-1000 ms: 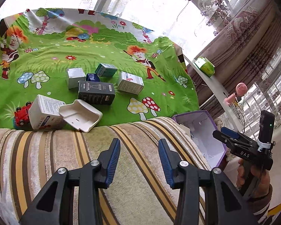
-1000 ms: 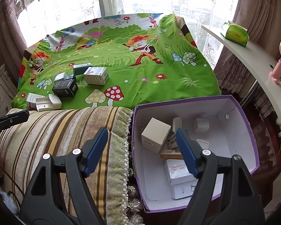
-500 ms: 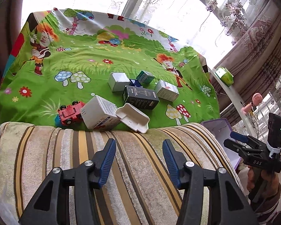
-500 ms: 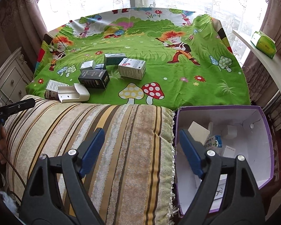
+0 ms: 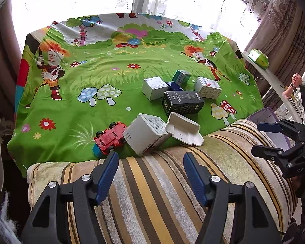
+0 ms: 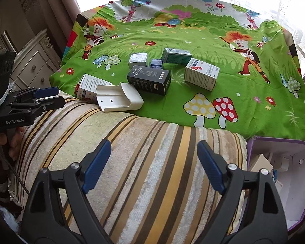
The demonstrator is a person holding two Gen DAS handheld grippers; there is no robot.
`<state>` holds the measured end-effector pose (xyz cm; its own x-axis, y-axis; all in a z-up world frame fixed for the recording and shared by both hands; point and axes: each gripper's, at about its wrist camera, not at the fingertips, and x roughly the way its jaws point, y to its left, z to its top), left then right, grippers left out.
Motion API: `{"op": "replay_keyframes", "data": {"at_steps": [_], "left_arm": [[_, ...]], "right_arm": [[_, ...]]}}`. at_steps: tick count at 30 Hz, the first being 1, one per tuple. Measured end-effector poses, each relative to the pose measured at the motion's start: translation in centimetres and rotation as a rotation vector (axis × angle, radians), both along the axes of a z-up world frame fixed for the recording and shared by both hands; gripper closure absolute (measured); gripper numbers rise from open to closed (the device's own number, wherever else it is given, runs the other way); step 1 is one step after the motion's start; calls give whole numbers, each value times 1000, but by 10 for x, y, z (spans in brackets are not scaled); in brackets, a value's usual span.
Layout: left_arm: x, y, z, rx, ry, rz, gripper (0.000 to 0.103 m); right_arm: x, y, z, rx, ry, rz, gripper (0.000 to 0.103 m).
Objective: Organize rigid objects
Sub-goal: 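Move both tools back over the pile on the bed, then grasp white plastic holder with right tool while left tool grasps white box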
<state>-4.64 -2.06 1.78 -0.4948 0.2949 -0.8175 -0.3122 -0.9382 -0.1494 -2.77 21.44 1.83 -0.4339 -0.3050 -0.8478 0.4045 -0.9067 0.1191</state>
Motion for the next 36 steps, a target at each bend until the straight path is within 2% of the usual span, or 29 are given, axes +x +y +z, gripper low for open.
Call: {"op": "replay_keyframes", "data": {"at_steps": [7, 14, 21, 31, 36], "left_arm": [[-20, 7, -6, -96, -8, -77, 36], [-31, 20, -15, -180, -4, -153, 36], [-41, 23, -20, -220, -3, -186, 36], [-45, 33, -24, -246, 9, -254, 36], [-46, 36, -25, -244, 7, -276, 36]], "right_arm": [[-22, -28, -10, 30, -40, 53, 13], [-54, -44, -16, 18, -65, 39, 13], [-86, -57, -32, -34, -149, 57, 13], [-112, -68, -58, -85, -256, 100, 13], [-120, -71, -68, -120, -303, 118, 19]]}}
